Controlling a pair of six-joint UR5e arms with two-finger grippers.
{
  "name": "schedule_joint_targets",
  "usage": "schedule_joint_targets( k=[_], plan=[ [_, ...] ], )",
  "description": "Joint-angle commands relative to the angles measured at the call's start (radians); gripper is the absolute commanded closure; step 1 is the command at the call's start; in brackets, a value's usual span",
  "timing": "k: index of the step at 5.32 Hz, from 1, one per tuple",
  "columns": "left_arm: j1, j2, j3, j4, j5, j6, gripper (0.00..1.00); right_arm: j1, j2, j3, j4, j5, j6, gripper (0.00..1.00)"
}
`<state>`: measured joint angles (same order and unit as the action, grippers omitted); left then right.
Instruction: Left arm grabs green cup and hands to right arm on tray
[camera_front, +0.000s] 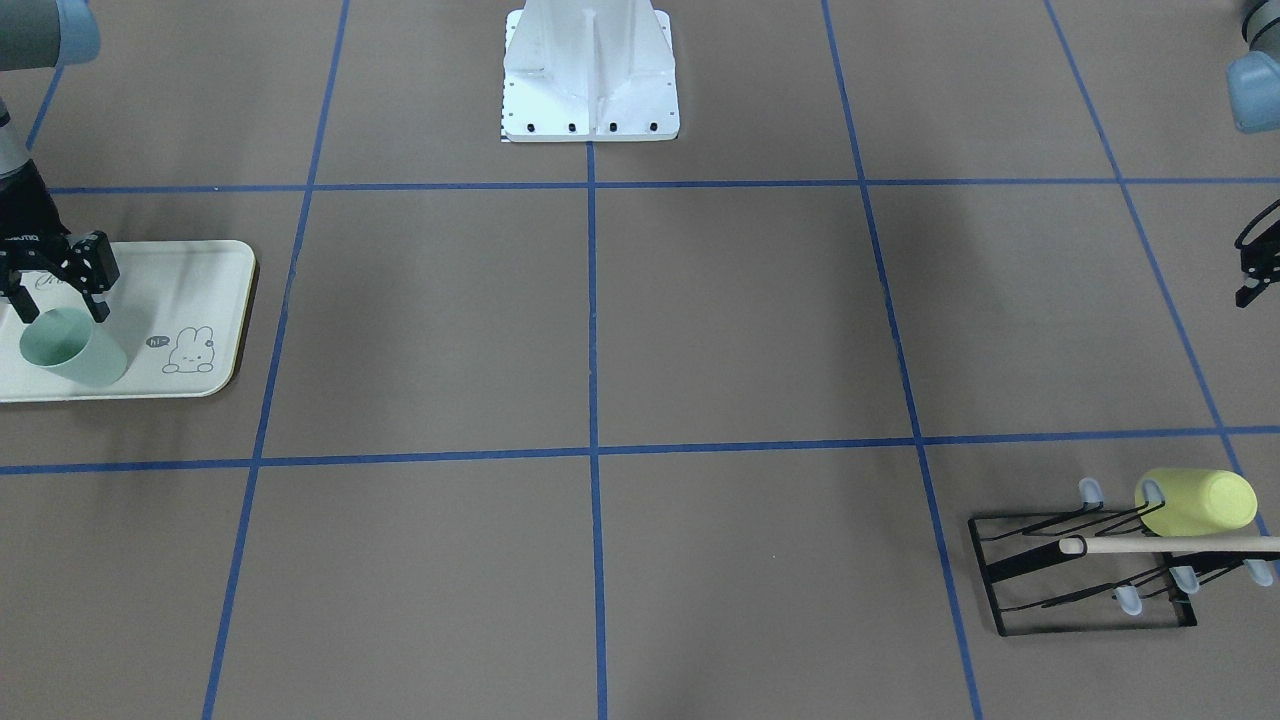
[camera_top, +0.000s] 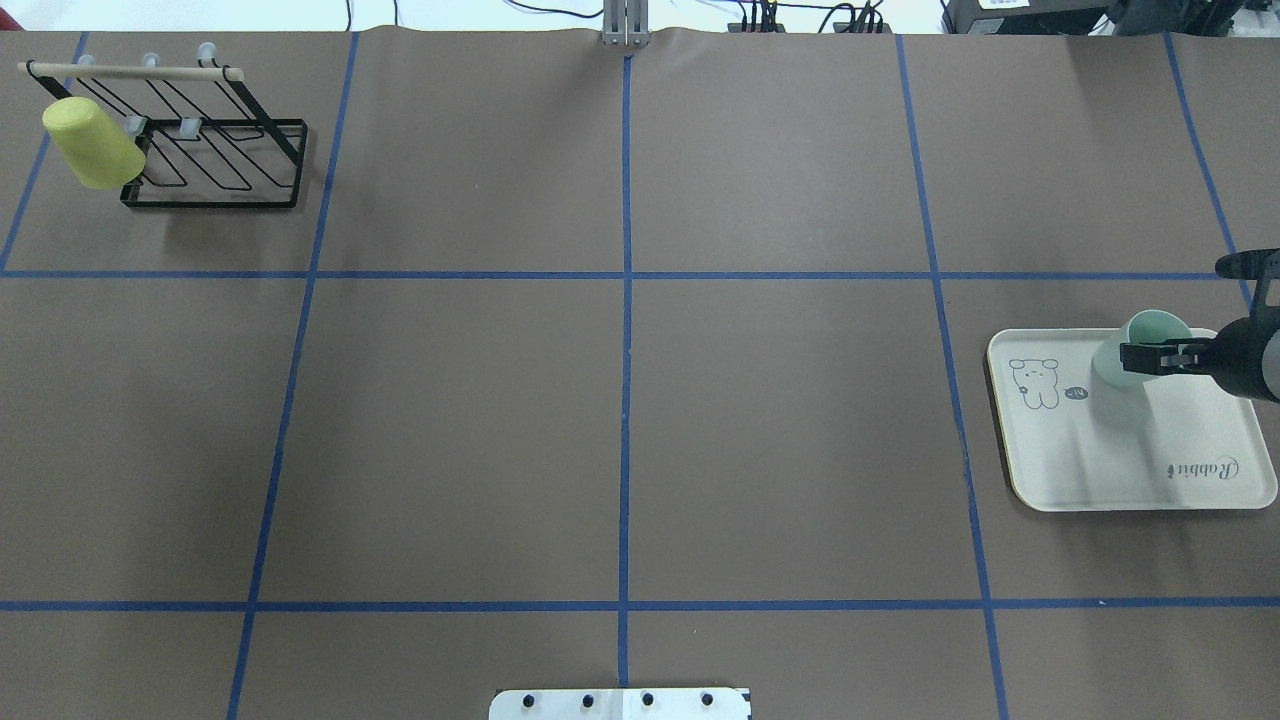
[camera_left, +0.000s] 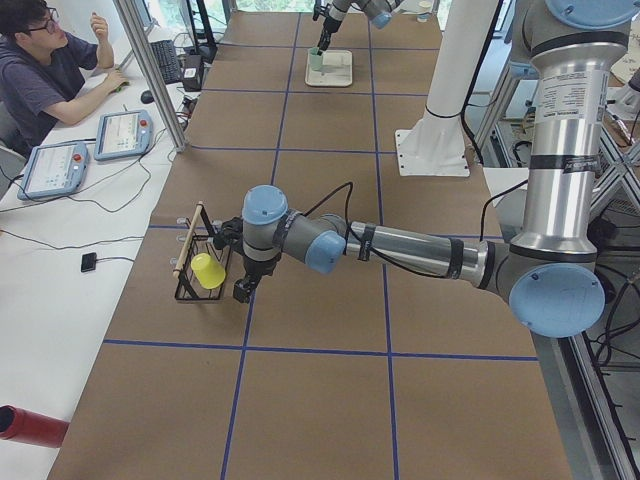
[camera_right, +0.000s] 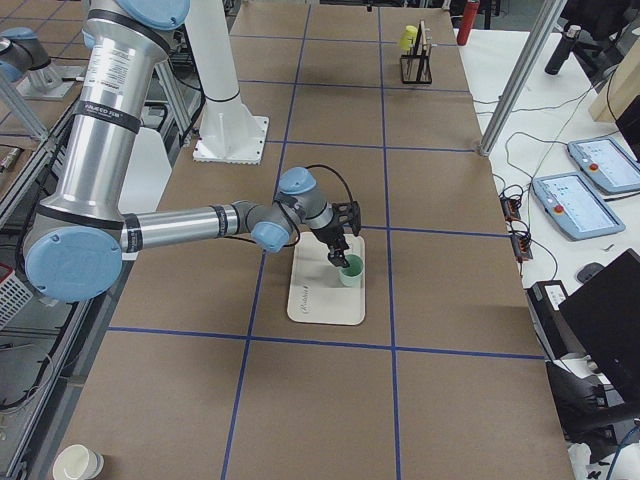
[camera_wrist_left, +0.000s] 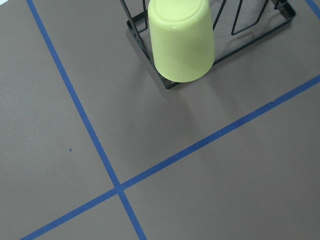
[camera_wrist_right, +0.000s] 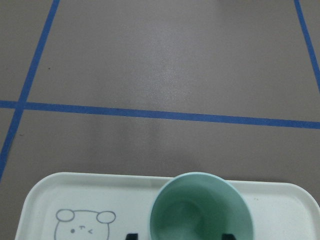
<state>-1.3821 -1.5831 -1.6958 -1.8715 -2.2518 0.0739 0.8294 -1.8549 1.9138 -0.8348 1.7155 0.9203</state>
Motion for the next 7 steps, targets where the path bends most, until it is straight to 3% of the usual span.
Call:
schedule_joint_targets(
  k=[1,3,4,5,6,7],
  plan=[
    [0.000,0.002,-0.001,0.000,0.000,0.000,0.00,0.092,0.014,0.060,-0.140,0.138,-0.108,0.01],
    [-0.030,0.040,-0.002,-0.003,0.000,0.000,0.00,0.335,0.074,0.057,-0.328,0.402,-0.432,0.01],
    [-0.050,0.073,0.005,-0.008,-0.002,0.012,0.00,0.438,0.138,0.057,-0.497,0.502,-0.566,0.01],
    [-0.079,0.083,0.005,0.020,-0.027,0.079,0.00,0.515,0.210,0.048,-0.690,0.519,-0.739,0.01],
    [-0.086,0.136,-0.005,0.103,-0.031,0.134,0.00,0.569,0.256,0.013,-0.786,0.523,-0.847,0.01],
    [-0.121,0.146,-0.001,0.233,-0.034,0.135,0.00,0.623,0.266,-0.058,-0.787,0.591,-0.900,0.01]
  ],
)
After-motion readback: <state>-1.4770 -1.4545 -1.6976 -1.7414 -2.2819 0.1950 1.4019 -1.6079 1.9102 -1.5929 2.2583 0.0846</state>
